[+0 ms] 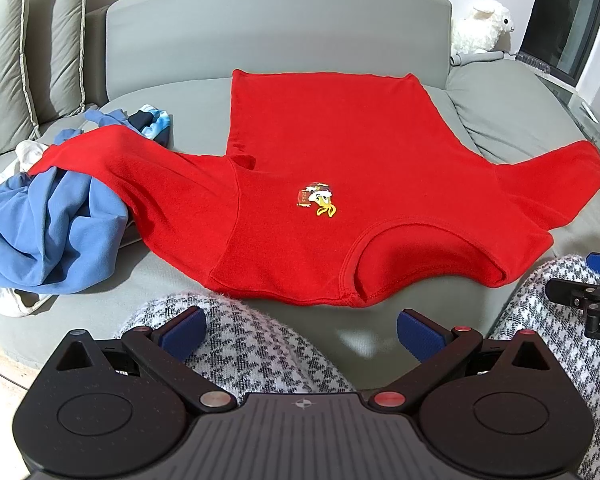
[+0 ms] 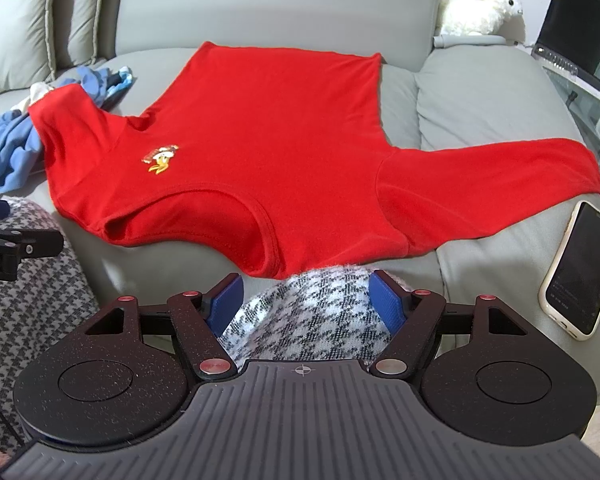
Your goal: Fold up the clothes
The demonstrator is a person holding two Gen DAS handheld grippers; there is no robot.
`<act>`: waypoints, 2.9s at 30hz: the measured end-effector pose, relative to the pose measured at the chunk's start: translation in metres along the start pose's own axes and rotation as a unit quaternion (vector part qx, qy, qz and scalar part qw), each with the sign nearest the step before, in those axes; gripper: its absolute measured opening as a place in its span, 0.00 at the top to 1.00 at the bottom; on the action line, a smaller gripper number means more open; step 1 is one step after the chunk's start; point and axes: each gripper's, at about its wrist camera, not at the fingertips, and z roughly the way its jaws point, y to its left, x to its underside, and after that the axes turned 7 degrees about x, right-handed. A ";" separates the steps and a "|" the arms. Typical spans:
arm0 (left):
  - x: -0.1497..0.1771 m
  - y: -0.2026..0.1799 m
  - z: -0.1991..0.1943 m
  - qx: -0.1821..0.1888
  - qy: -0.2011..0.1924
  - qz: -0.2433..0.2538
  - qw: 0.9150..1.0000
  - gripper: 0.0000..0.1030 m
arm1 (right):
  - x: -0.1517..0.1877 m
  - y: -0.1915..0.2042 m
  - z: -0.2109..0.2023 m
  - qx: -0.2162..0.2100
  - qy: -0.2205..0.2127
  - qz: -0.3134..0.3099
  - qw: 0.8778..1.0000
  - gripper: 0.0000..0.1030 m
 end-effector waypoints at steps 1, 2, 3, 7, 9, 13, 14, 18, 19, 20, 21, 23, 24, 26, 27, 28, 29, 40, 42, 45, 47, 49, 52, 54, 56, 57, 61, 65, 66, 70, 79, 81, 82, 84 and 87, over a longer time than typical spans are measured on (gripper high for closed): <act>0.000 0.000 0.000 0.000 0.000 0.000 1.000 0.00 | 0.000 0.000 0.000 0.000 0.000 0.000 1.000 0.27; 0.000 0.000 0.000 0.000 0.000 0.000 1.000 0.00 | 0.000 0.000 0.000 0.000 0.000 0.001 1.000 0.27; 0.000 0.000 0.000 0.000 0.000 0.000 1.000 0.00 | 0.001 0.000 0.001 0.000 0.000 0.001 1.000 0.27; 0.000 0.000 0.000 0.000 0.000 0.001 1.000 0.00 | 0.001 -0.001 0.001 0.001 0.000 0.001 1.000 0.27; 0.000 0.000 -0.001 0.000 0.000 0.002 1.000 0.00 | 0.002 -0.001 0.002 0.001 -0.001 0.001 1.000 0.27; 0.000 0.000 -0.001 0.000 0.000 0.002 1.000 0.00 | 0.001 0.001 -0.001 0.001 0.000 -0.002 1.000 0.27; 0.000 0.000 -0.001 0.000 0.001 0.003 1.000 0.00 | 0.001 0.002 -0.001 0.002 0.000 -0.002 1.000 0.27; 0.000 0.000 -0.001 0.000 0.001 0.003 1.000 0.00 | 0.000 0.002 -0.001 0.002 0.000 -0.001 1.000 0.27; 0.000 0.001 -0.002 0.000 0.000 0.002 1.000 0.00 | 0.000 0.002 -0.001 0.001 0.000 -0.001 1.000 0.27; 0.000 0.001 -0.002 0.000 0.001 0.002 1.000 0.00 | 0.000 0.003 -0.001 0.001 0.000 -0.001 1.000 0.27; 0.000 0.001 -0.002 0.000 0.001 0.002 1.000 0.00 | 0.000 0.002 -0.001 0.001 0.000 -0.001 1.000 0.27; 0.000 0.002 -0.002 0.000 0.000 0.002 1.000 0.00 | 0.001 0.001 -0.001 0.001 0.000 -0.001 1.000 0.27; 0.000 0.002 -0.002 0.000 0.000 0.002 1.000 0.00 | 0.001 0.001 -0.001 0.001 0.000 -0.001 1.000 0.27; 0.000 0.002 -0.002 0.000 0.000 0.002 1.000 0.00 | 0.001 0.001 -0.001 0.001 0.000 -0.001 1.000 0.27; 0.000 0.002 -0.002 0.000 0.000 0.002 1.000 0.00 | 0.001 0.001 -0.001 0.001 0.000 -0.001 1.000 0.27; 0.000 0.001 -0.001 0.000 0.000 0.001 1.000 0.00 | 0.001 0.001 -0.001 0.001 0.000 -0.001 1.000 0.27; 0.000 0.001 -0.001 0.000 0.000 0.001 1.000 0.00 | 0.001 0.001 -0.001 0.001 0.000 -0.001 1.000 0.27; 0.000 -0.001 0.000 0.000 0.000 0.001 1.000 0.00 | 0.000 0.002 -0.001 0.002 0.001 -0.002 1.000 0.27; 0.000 -0.001 0.000 0.000 0.000 0.001 1.000 0.00 | 0.000 0.001 -0.001 0.002 0.000 -0.001 1.000 0.27; 0.000 -0.001 -0.001 0.000 0.000 0.001 1.000 0.00 | 0.000 0.001 -0.001 0.002 0.000 -0.002 1.000 0.27; 0.000 -0.001 -0.001 0.000 0.000 0.001 1.000 0.00 | 0.000 0.001 -0.001 0.002 0.000 -0.001 1.000 0.27; 0.000 -0.002 0.000 0.000 -0.001 0.000 1.000 0.00 | 0.000 0.001 -0.001 0.002 0.000 -0.001 1.000 0.27; 0.000 -0.001 -0.001 0.001 -0.001 0.000 1.000 0.00 | 0.000 0.001 -0.001 0.002 0.000 -0.002 1.000 0.27; 0.000 -0.002 -0.001 0.000 -0.001 0.000 1.000 0.00 | 0.000 0.001 -0.001 0.001 0.000 -0.001 1.000 0.27; 0.000 -0.003 0.000 0.000 0.000 0.001 1.000 0.00 | 0.000 0.001 -0.001 0.001 0.000 -0.002 1.000 0.27; 0.000 -0.002 -0.001 0.000 -0.001 0.000 1.000 0.00 | 0.000 0.001 -0.001 0.001 0.000 -0.002 1.000 0.27; 0.000 0.001 -0.001 0.002 -0.001 -0.002 1.000 0.00 | 0.000 0.001 -0.001 0.002 0.000 -0.002 1.000 0.27; 0.000 0.001 -0.001 0.002 -0.002 -0.002 1.000 0.00 | 0.000 0.001 -0.001 0.002 0.000 -0.001 1.000 0.27; 0.001 0.001 -0.002 0.002 -0.002 -0.002 1.000 0.00 | 0.000 0.001 -0.001 0.002 0.000 -0.001 1.000 0.27; 0.001 0.002 -0.002 0.003 -0.003 -0.003 1.000 0.00 | 0.000 0.001 -0.001 0.002 0.001 -0.002 1.000 0.27; 0.002 0.002 -0.003 0.003 -0.003 -0.002 1.000 0.00 | 0.000 0.001 -0.001 0.002 0.001 -0.002 1.000 0.27; 0.002 0.002 -0.003 0.003 -0.002 -0.002 1.000 0.00 | 0.000 0.001 -0.001 0.002 0.001 -0.002 1.000 0.27; 0.002 0.002 -0.004 0.003 -0.002 -0.002 1.000 0.00 | 0.000 0.001 -0.001 0.003 0.001 -0.002 1.000 0.27; 0.001 0.003 -0.004 0.003 -0.002 -0.003 1.000 0.00 | 0.000 0.001 -0.001 0.003 0.000 -0.002 1.000 0.27; 0.000 0.004 -0.003 0.002 -0.001 -0.003 1.000 0.00 | 0.000 0.000 -0.001 0.003 0.000 -0.002 1.000 0.27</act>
